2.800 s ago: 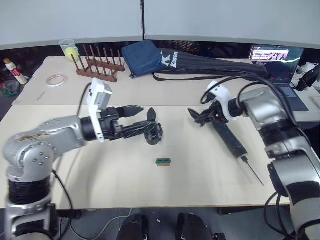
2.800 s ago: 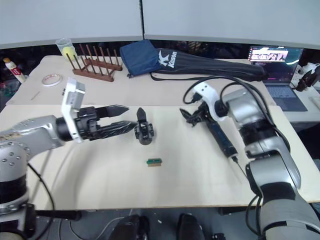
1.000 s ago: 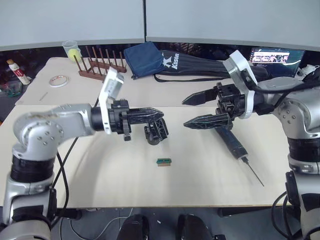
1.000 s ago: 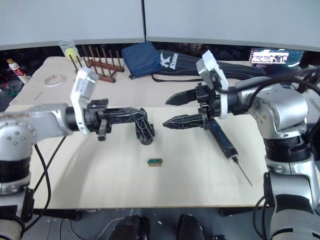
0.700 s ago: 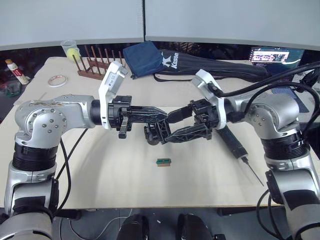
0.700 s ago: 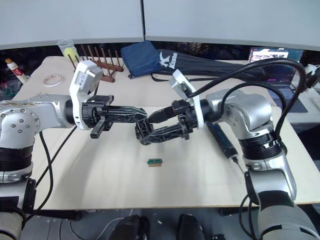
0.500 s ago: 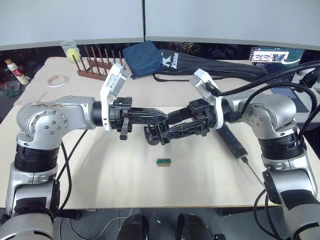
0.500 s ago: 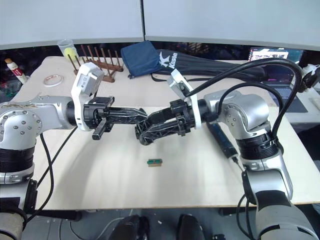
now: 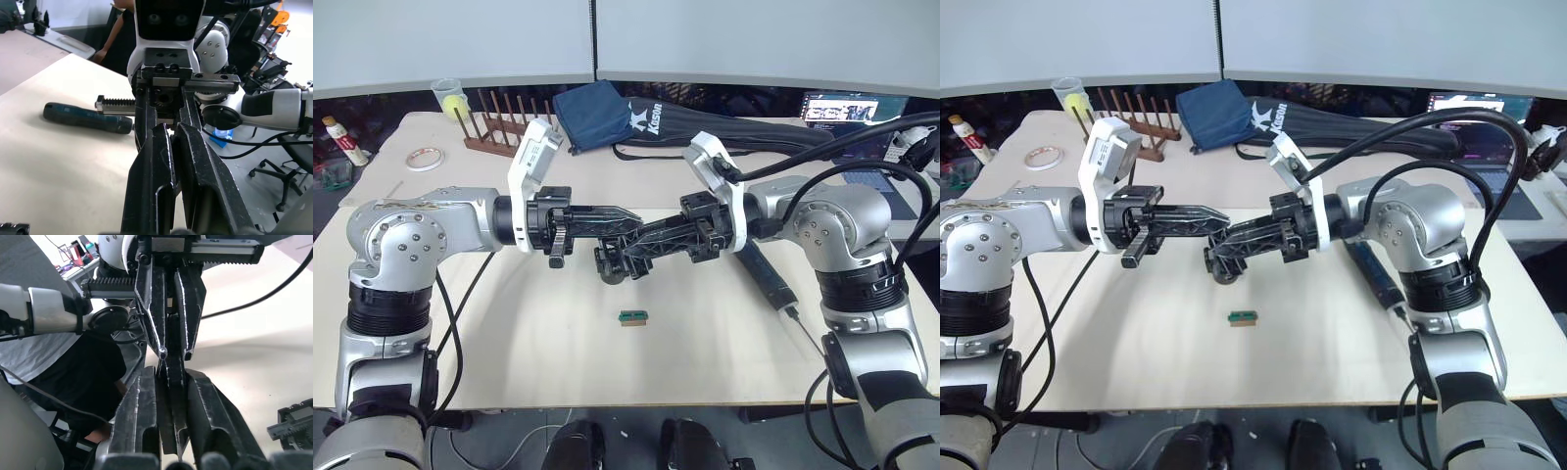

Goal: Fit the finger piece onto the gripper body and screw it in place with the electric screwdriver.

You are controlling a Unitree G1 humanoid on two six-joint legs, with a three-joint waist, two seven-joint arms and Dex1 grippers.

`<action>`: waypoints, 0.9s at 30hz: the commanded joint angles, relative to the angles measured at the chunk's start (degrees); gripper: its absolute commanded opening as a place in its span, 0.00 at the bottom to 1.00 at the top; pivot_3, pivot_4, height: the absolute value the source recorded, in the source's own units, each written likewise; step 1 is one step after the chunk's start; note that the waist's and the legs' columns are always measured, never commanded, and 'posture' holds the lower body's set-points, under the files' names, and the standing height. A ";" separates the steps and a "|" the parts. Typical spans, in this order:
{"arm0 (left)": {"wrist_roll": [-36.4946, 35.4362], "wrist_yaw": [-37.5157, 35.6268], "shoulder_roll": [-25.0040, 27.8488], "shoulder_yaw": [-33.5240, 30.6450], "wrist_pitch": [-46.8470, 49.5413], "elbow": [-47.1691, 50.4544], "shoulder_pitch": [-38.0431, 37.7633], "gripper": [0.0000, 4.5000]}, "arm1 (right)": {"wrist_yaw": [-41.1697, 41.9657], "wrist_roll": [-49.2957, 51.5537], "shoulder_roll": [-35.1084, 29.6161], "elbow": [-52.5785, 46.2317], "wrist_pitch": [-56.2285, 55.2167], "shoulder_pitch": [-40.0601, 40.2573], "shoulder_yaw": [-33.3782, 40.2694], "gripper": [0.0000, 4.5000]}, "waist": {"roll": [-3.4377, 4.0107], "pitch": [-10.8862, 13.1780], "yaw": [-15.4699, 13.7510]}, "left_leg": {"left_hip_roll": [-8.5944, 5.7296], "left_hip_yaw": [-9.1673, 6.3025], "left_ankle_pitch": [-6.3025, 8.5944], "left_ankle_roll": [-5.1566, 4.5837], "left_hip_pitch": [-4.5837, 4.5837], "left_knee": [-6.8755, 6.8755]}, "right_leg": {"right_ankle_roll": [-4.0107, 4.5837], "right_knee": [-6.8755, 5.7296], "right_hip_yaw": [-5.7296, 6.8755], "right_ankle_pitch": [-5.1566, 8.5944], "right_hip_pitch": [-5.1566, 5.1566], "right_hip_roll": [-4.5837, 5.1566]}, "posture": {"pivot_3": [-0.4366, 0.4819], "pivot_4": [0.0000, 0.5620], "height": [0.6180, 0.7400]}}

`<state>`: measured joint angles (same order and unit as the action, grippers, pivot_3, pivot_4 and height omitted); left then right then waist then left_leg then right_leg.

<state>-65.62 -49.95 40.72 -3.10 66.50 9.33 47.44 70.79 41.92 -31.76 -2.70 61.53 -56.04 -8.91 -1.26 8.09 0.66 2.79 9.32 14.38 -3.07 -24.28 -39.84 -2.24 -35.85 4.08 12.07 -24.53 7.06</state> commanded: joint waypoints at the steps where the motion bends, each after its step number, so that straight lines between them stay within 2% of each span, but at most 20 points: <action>1: -2.31 0.68 0.33 -2.77 2.32 -1.04 2.18 0.00 | 0.45 1.11 -0.16 -1.95 -1.59 -0.75 1.44 0.07 | 0.00 0.00 0.00 | 0.00 0.00 0.00 0.00 0.00 0.00 | 0.00 0.00 0.00 0.00 0.00 0.00 | 0.48 0.27 1.00; 5: 1.64 -2.66 2.81 -1.82 0.28 -1.39 2.07 0.34 | 0.52 0.40 0.34 -1.61 -4.48 -0.59 2.20 0.07 | 0.00 0.00 0.05 | -0.01 0.00 0.00 0.00 0.00 0.00 | 0.00 0.00 0.00 0.00 0.00 0.00 | 0.48 0.27 1.00; 9: 14.60 -13.89 9.28 2.12 -13.26 -3.88 -0.21 0.75 | 2.86 -4.38 -0.27 -1.94 -15.50 1.52 0.77 0.07 | 0.01 0.00 0.06 | -0.02 0.05 -0.01 0.02 0.01 0.03 | 0.00 0.04 0.00 0.00 -0.05 -0.01 | 0.48 0.27 1.00; 12: 25.00 -21.87 14.18 6.03 -25.17 -7.58 -3.51 1.00 | 4.42 -6.57 -0.77 -1.89 -20.20 3.31 0.11 0.07 | 0.03 0.01 0.09 | -0.03 0.16 0.01 0.05 0.02 0.07 | 0.01 0.08 0.00 0.01 -0.09 -0.01 | 0.48 0.27 1.00; 15: 34.71 -27.50 17.11 9.35 -37.56 -11.79 -7.70 1.00 | 5.17 -7.55 -1.03 -1.87 -22.25 4.64 0.09 0.07 | 0.03 0.01 0.09 | -0.02 0.24 0.01 0.05 -0.09 0.05 | 0.03 0.06 -0.07 0.01 -0.28 0.00 | 0.48 0.27 1.00; 18: 41.68 -26.64 15.33 10.69 -46.54 -17.11 -10.65 1.00 | 5.62 -8.01 -1.56 -2.55 -23.45 6.18 0.07 0.07 | 0.03 0.01 -0.18 | 0.00 0.28 0.01 0.05 -0.32 0.01 | 0.06 0.04 -0.11 0.02 -0.56 0.01 | 0.48 0.27 1.00; 22: 47.94 -22.55 8.35 12.65 -54.19 -24.41 -12.04 1.00 | 5.77 -8.04 -2.46 -4.04 -23.89 8.38 0.01 0.07 | 0.03 0.01 -0.68 | 0.00 0.26 0.02 0.02 -0.45 -0.08 | 0.06 0.03 -0.07 0.02 -0.62 0.05 | 0.48 0.27 1.00; 27: 51.94 -19.26 -0.52 14.42 -57.02 -30.26 -12.93 1.00 | 5.17 -8.27 -2.97 -5.56 -23.74 10.16 0.09 0.07 | 0.02 0.01 -0.81 | 0.01 0.26 0.04 -0.04 -0.50 -0.21 | 0.05 -0.05 -0.05 0.01 -0.63 0.05 | 0.48 0.27 1.00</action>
<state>-14.62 -70.55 41.04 11.56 10.75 -20.54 34.09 76.02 33.29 -34.28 -6.09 39.02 -45.71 -10.02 -1.24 8.10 -0.15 2.81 9.58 14.42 -3.11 -24.79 -40.05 -2.19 -35.90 4.02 12.09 -25.17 7.11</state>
